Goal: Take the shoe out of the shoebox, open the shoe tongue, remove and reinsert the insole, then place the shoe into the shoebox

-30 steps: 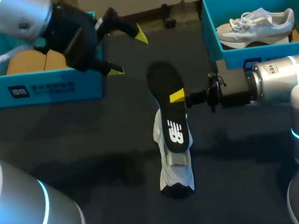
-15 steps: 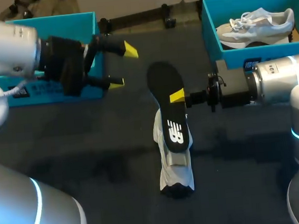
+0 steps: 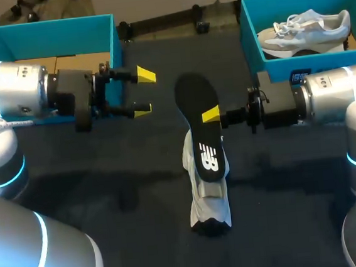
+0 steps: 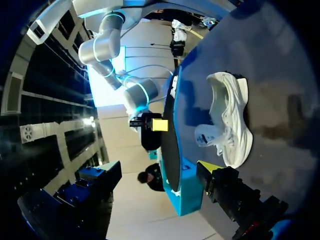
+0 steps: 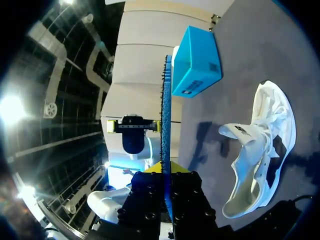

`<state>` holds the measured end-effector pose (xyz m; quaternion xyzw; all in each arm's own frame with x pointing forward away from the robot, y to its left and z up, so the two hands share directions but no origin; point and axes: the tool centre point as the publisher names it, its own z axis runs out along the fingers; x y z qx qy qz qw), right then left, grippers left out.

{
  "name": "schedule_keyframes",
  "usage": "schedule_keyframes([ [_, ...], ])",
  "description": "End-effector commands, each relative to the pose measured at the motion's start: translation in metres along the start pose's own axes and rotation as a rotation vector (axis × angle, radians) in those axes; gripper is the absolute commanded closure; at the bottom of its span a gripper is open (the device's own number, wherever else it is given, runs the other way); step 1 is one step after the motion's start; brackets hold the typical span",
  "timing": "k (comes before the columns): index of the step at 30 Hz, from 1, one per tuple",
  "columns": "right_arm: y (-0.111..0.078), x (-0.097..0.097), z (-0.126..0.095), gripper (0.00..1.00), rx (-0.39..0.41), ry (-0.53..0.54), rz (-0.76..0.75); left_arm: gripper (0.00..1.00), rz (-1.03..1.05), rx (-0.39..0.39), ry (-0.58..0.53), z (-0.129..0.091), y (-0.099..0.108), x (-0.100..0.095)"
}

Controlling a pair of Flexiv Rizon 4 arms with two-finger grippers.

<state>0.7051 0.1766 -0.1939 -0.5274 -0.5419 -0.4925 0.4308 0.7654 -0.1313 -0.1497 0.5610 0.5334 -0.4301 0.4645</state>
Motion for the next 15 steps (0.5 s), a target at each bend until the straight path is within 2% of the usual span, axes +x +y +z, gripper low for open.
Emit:
schedule_keyframes([
  [1,0.0,-0.001,0.002,1.0,-0.001,0.0,0.0,0.0,-0.018,0.005,-0.031,0.005,0.001,0.009],
  [8,0.0,-0.001,0.002,1.0,-0.001,0.0,0.0,0.0,-0.052,-0.067,-0.091,0.028,-0.001,0.025],
  [15,0.0,-0.001,0.004,1.0,-0.005,0.011,0.002,0.0,-0.067,-0.061,-0.132,0.048,-0.007,0.033],
])
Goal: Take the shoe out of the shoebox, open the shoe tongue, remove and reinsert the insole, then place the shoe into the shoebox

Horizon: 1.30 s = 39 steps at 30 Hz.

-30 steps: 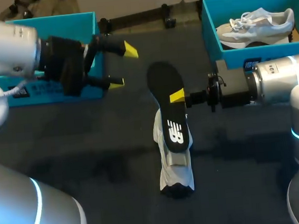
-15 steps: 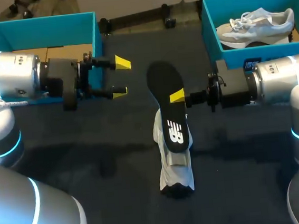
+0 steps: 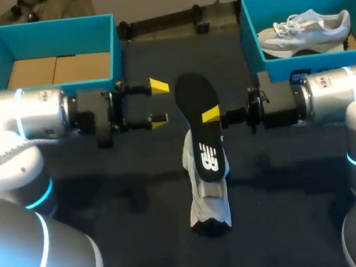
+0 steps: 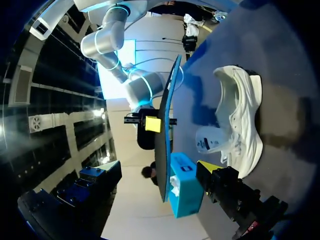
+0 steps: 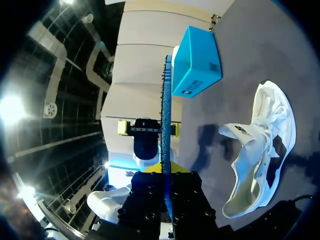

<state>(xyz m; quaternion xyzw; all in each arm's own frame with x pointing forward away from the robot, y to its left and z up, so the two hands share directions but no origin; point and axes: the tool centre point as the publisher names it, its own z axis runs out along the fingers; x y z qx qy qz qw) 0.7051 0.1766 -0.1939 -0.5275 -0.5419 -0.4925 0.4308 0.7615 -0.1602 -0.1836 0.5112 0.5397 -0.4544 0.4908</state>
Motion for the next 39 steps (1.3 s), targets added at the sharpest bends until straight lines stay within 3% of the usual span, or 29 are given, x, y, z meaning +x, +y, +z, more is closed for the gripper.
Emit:
schedule_keyframes([
  [1,0.0,-0.002,0.006,1.0,-0.005,0.014,0.004,0.0,-0.006,-0.008,-0.04,0.015,-0.002,0.008],
  [16,0.003,-0.014,0.014,1.0,-0.007,0.017,0.024,0.0,-0.011,-0.037,-0.056,0.037,-0.005,0.005],
  [18,0.003,-0.014,0.014,1.0,-0.007,0.017,0.024,0.09,-0.013,-0.04,-0.057,0.038,-0.005,0.005],
  [21,0.003,-0.014,0.014,1.0,-0.007,0.017,0.024,0.35,-0.015,-0.047,-0.053,0.042,-0.005,0.009],
  [25,0.003,-0.014,0.014,1.0,-0.007,0.017,0.024,0.51,-0.022,-0.049,-0.053,0.043,-0.004,0.012],
  [39,0.003,-0.014,0.014,1.0,-0.007,0.017,0.024,0.56,-0.018,-0.047,-0.046,0.057,0.0,0.024],
])
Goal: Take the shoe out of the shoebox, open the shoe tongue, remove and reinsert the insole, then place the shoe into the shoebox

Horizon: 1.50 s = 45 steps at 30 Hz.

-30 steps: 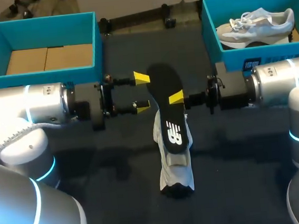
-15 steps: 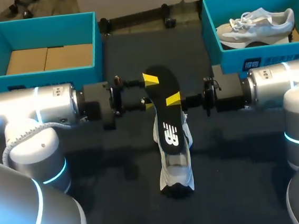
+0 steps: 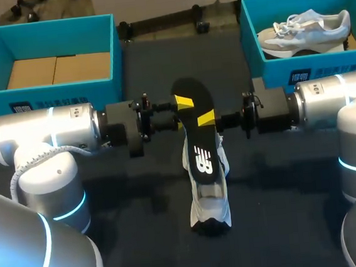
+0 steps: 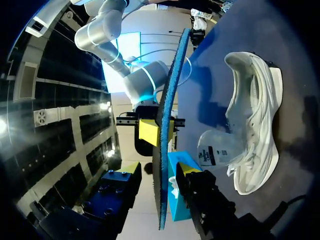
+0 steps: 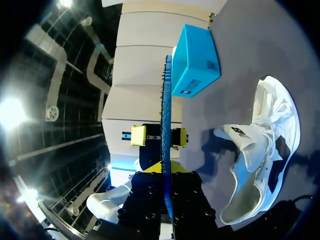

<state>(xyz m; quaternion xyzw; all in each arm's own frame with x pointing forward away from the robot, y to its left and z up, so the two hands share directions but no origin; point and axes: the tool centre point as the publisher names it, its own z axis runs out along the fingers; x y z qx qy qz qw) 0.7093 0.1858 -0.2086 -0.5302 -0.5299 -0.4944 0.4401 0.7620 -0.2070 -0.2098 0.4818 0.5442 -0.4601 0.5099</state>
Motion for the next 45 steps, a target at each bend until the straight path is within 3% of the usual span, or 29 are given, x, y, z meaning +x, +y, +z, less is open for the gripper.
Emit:
schedule_keyframes([
  [1,0.0,0.0,0.002,1.0,-0.001,-0.003,0.001,0.58,0.008,-0.001,0.002,0.008,0.003,0.003],
  [3,0.0,0.0,0.002,1.0,-0.001,-0.003,0.001,0.67,0.01,-0.006,0.0,0.009,0.003,0.003],
  [13,0.0,0.0,0.002,1.0,-0.001,-0.003,0.001,0.84,0.009,-0.012,-0.004,0.016,0.004,0.008],
  [15,0.0,0.0,0.002,1.0,-0.001,-0.003,0.001,0.98,0.006,-0.01,-0.005,0.018,0.004,0.01],
  [16,0.0,0.0,0.002,1.0,-0.001,-0.003,0.001,1.0,0.006,-0.01,-0.005,0.018,0.004,0.01],
  [23,-0.001,0.0,0.001,1.0,0.003,0.0,-0.005,1.0,0.021,-0.008,-0.018,0.02,0.001,0.007],
  [24,-0.002,0.001,0.001,0.75,0.003,0.0,-0.005,1.0,0.022,-0.007,-0.019,0.019,0.0,0.006],
  [25,-0.003,0.001,0.0,0.09,0.004,0.009,-0.011,1.0,0.026,-0.005,-0.021,0.018,-0.002,0.005],
  [26,-0.005,0.001,-0.002,0.0,0.003,0.012,-0.016,1.0,0.031,-0.003,-0.022,0.017,-0.003,0.004],
  [38,-0.018,-0.001,-0.052,0.0,0.043,-0.02,-0.128,1.0,0.005,0.039,0.008,-0.018,-0.041,-0.001],
  [45,-0.018,-0.005,-0.077,0.0,0.138,-0.051,-0.176,1.0,-0.033,0.067,0.041,-0.04,-0.072,-0.004],
])
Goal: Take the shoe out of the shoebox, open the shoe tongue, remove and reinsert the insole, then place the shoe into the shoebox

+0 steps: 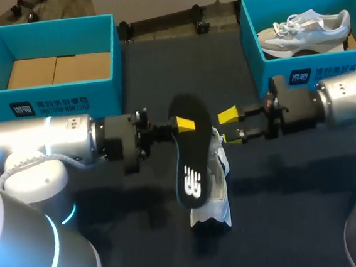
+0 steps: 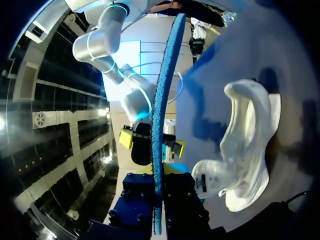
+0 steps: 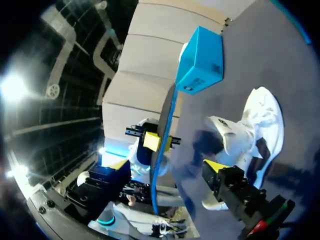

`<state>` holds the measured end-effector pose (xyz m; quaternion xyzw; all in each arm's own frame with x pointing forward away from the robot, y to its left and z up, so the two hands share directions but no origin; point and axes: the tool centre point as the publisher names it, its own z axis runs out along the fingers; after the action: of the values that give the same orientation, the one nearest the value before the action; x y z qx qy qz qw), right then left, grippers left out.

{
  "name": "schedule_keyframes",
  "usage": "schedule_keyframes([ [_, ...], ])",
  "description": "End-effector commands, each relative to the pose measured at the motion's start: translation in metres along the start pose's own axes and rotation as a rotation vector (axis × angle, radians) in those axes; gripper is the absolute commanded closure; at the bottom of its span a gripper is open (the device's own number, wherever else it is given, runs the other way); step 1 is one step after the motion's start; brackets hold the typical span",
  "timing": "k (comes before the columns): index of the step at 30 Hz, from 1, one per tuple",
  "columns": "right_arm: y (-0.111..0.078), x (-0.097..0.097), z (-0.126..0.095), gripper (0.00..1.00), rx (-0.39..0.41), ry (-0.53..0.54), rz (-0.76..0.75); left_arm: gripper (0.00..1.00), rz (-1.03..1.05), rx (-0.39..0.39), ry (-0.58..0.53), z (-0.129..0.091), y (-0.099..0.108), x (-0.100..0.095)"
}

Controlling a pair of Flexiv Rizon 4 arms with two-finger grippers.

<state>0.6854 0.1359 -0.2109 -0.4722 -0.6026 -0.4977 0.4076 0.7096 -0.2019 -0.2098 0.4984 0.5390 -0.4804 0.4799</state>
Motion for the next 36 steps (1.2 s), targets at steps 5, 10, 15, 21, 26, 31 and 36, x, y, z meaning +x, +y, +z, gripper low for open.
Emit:
schedule_keyframes([
  [5,-0.001,-0.004,-0.04,0.0,0.13,-0.032,-0.061,1.0,-0.047,0.008,0.041,-0.038,-0.054,-0.003],
  [10,-0.003,-0.007,-0.054,0.0,0.253,-0.049,-0.138,1.0,-0.084,0.013,0.063,-0.045,-0.08,0.002],
  [15,-0.007,-0.008,-0.07,0.0,0.365,-0.11,-0.203,1.0,-0.15,0.044,0.071,-0.049,-0.108,0.009],
  [21,-0.015,-0.007,-0.074,0.0,0.472,-0.128,-0.245,1.0,-0.249,0.095,0.105,-0.053,-0.129,0.011],
  [26,-0.015,-0.007,-0.074,0.0,0.472,-0.128,-0.245,1.0,-0.249,0.095,0.105,-0.053,-0.129,0.011],
  [31,-0.017,-0.002,-0.075,0.0,0.486,-0.169,-0.367,1.0,-0.231,0.106,0.108,-0.049,-0.134,0.01],
  [36,-0.032,0.001,-0.087,0.0,0.512,-0.265,-0.653,1.0,-0.291,0.151,0.061,-0.044,-0.139,0.016],
])
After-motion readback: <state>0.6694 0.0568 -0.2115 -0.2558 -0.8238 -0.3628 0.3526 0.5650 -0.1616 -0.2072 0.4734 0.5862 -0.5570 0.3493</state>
